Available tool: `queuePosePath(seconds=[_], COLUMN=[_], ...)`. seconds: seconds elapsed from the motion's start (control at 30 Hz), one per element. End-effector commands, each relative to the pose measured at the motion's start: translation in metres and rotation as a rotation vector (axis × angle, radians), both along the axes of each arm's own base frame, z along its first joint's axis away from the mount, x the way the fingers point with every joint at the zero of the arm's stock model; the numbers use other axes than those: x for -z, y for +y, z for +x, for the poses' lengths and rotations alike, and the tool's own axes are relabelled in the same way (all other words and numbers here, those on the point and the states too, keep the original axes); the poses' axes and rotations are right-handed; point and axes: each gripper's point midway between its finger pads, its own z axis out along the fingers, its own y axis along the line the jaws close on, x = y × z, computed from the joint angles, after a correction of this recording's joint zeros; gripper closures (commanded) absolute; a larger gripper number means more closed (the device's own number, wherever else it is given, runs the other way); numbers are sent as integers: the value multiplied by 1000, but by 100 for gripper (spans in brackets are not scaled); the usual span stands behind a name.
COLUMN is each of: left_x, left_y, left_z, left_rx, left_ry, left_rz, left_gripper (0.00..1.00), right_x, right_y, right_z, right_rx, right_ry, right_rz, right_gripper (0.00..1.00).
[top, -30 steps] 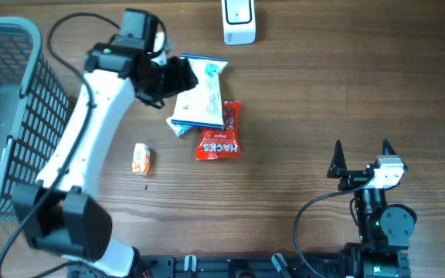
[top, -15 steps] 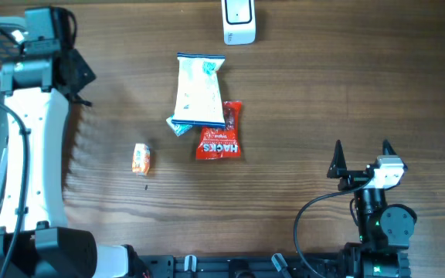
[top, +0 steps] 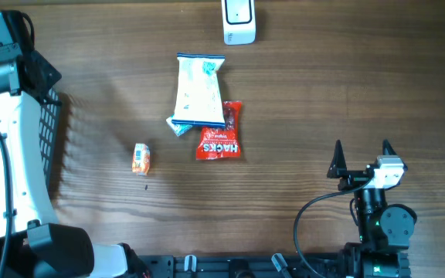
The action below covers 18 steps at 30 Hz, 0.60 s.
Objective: Scan the item barcode
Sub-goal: 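Move the left gripper back toward the basket edge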
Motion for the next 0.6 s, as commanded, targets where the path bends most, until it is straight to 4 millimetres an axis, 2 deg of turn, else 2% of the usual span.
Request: queuePosePath(seconds=[0.0,0.1,0.17,0.3,0.33,0.37,0.4,0.43,0.47,0.57], left_x=[-1,-7,-19,-70,-84,-98,-108,-114,-118,-116], left_y=[-3,-7,-19,-60,-71,-82,-89,-96,-100,-107], left_z=[6,5,5,-5,-11,-20,-30,-41,-53,-86], left_rx=[19,32,69,203,241,275,297,313,319,312], left_ry=[-24,-45,-92,-268,-313,-354,-379,-392,-394,-352], left_rz=[-30,-43,-74,-147,-165,-179,-188,-199,-206,-221], left_gripper=[96,96,96,96,91,73,44,9,0,0], right_x=[-1,-1,-1,-1,-1,-1,-1,-1,-1,-1], right_y=[-2,-2,-2,-2,-2,-2,-2,-2,-2,-2], right_z=[0,0,0,0,0,0,0,0,0,0], right_rx=[9,9,9,9,9,9,9,9,9,9], right_ry=[-5,-5,-5,-5,-5,-5,-5,-5,-5,-5], right_rz=[-14,-13,-13,-14,-13,-13,-14,-13,-13,-13], right_gripper=[0,0,0,0,0,0,0,0,0,0])
